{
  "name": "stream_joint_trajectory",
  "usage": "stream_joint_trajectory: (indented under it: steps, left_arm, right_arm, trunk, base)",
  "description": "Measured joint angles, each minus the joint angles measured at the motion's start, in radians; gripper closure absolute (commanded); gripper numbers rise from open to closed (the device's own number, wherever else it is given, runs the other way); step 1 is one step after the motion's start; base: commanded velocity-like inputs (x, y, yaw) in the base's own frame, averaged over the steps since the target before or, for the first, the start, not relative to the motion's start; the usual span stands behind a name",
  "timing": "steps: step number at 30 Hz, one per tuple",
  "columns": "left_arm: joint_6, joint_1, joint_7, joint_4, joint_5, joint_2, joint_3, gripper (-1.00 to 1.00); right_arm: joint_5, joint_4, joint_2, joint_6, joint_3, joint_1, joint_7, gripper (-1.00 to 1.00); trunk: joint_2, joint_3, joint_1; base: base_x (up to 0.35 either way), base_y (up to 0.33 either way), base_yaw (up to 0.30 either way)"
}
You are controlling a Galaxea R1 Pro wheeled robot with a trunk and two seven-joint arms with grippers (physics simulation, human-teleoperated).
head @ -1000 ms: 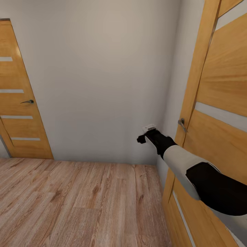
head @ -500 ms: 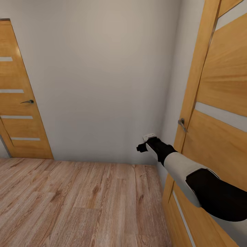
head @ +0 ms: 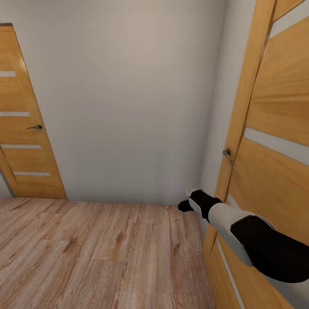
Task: Move the two storage containers from the living room to the garage. In the garage, place one container on the floor and stack the other container on top of it (either order is fine).
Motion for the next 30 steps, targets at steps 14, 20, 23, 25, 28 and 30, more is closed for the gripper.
stream_joint_trajectory:
  steps: [14,20,23,25,28,30]
  left_arm:
    - [0.001,0.0,0.0,0.0,0.001,0.001,0.0,-1.0]
    - [0.001,0.0,0.0,0.0,0.001,0.0,0.0,-1.0]
    - [0.001,0.0,0.0,0.0,0.001,0.0,0.0,-1.0]
    - [0.001,0.0,0.0,0.0,0.001,0.0,0.0,-1.0]
    - [0.001,0.0,0.0,0.0,0.001,0.0,0.0,-1.0]
    - [0.001,0.0,0.0,0.0,0.001,0.0,0.0,-1.0]
  right_arm:
    - [0.037,0.026,-0.136,-0.248,0.02,0.572,0.12,-1.0]
    - [0.085,0.026,-0.151,-0.438,0.023,0.76,0.109,-1.0]
    - [0.084,0.024,-0.159,-0.507,0.022,0.839,0.105,-1.0]
    - [0.082,0.025,-0.162,-0.525,0.021,0.875,0.101,-1.0]
    - [0.078,0.025,-0.165,-0.541,0.018,0.931,0.096,-1.0]
    - [0.072,0.025,-0.166,-0.555,0.017,0.974,0.094,-1.0]
  trunk:
    - [0.0,0.0,0.0]
    - [0.0,0.0,0.0]
    - [0.0,0.0,0.0]
    - [0.0,0.0,0.0]
    - [0.0,0.0,0.0]
    - [0.0,0.0,0.0]
  base:
    - [0.0,0.0,0.0]
    - [0.0,0.0,0.0]
    - [0.0,0.0,0.0]
    - [0.0,0.0,0.0]
    - [0.0,0.0,0.0]
    - [0.0,0.0,0.0]
